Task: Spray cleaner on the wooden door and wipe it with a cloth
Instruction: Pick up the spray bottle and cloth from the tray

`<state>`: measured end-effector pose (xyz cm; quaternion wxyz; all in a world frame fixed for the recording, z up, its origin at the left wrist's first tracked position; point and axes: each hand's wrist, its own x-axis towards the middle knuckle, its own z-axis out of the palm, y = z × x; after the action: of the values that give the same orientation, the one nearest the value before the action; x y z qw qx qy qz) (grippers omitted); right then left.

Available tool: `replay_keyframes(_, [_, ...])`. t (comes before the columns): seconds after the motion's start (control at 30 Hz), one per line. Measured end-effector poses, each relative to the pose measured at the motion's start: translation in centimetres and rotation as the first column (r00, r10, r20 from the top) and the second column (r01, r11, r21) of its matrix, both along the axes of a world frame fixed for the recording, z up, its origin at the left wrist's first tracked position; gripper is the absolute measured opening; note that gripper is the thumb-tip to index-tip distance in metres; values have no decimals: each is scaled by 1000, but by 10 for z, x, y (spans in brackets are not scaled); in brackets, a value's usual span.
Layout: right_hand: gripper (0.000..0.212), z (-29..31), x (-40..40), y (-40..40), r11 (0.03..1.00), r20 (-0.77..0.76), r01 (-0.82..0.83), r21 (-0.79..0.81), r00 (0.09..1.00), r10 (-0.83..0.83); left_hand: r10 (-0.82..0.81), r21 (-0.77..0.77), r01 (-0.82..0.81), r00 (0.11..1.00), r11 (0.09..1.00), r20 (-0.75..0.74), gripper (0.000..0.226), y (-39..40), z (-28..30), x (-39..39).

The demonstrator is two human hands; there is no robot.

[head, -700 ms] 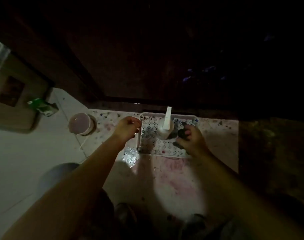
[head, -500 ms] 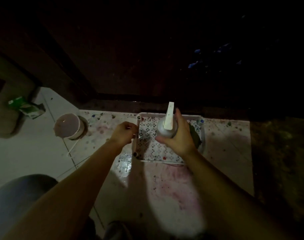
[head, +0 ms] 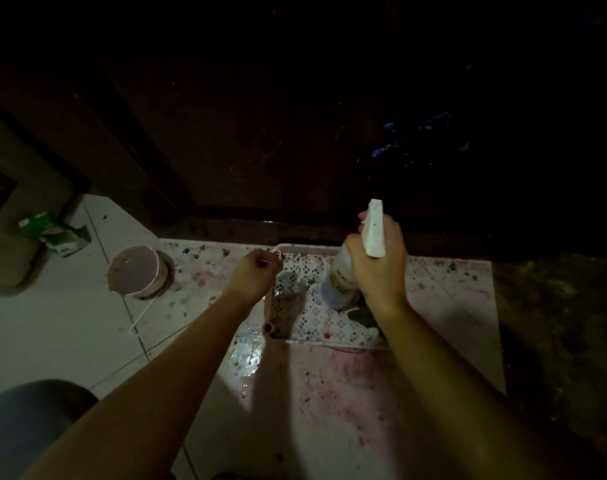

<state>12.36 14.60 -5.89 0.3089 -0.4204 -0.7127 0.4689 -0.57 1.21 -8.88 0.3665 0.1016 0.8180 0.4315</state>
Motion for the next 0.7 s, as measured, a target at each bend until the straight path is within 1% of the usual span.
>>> replay_keyframes(0.07, [27, 24, 8, 14, 996, 1, 49, 71, 999, -50, -87, 17, 89, 994, 996, -65, 14, 22, 3, 11])
replay_keyframes(0.13, [28, 45, 17, 30, 993, -32, 63, 101, 998, -60, -219, -52, 215, 969, 975, -112, 19, 47, -8, 31])
replay_keyframes(0.23, [31, 72, 31, 51, 991, -91, 53, 119, 995, -42, -378, -156, 362, 922, 919, -83, 21, 79, -49, 69])
replay_keyframes(0.3, [30, 84, 43, 62, 987, -103, 40, 159, 994, -24, -482, -211, 459, 873, 863, -76, 30, 96, -75, 91])
replay_keyframes(0.37, [29, 91, 54, 69, 980, -109, 22, 197, 994, 0, -623, -285, 579, 777, 764, -93, 52, 109, -98, 107])
replay_keyframes(0.43, [27, 94, 62, 76, 973, -110, 7, 231, 994, 19, -753, -382, 668, 645, 639, -131, 71, 119, -117, 119])
replay_keyframes(0.47, [25, 94, 64, 80, 970, -111, 5, 243, 994, 23, -787, -433, 673, 594, 600, -167, 74, 122, -123, 123])
replay_keyframes(0.5, [24, 95, 66, 82, 968, -112, 4, 252, 993, 25, -804, -472, 663, 559, 581, -205, 73, 126, -128, 125])
replay_keyframes(0.57, [23, 95, 67, 86, 968, -109, 1, 251, 994, 27, -796, -488, 637, 548, 597, -259, 64, 133, -130, 126])
replay_keyframes(0.63, [25, 95, 67, 86, 974, -114, -11, 227, 993, 38, -783, -461, 637, 550, 618, -290, 57, 136, -124, 122])
replay_keyframes(0.7, [29, 98, 66, 83, 980, -121, -14, 198, 992, 39, -756, -417, 631, 558, 654, -342, 50, 134, -104, 113])
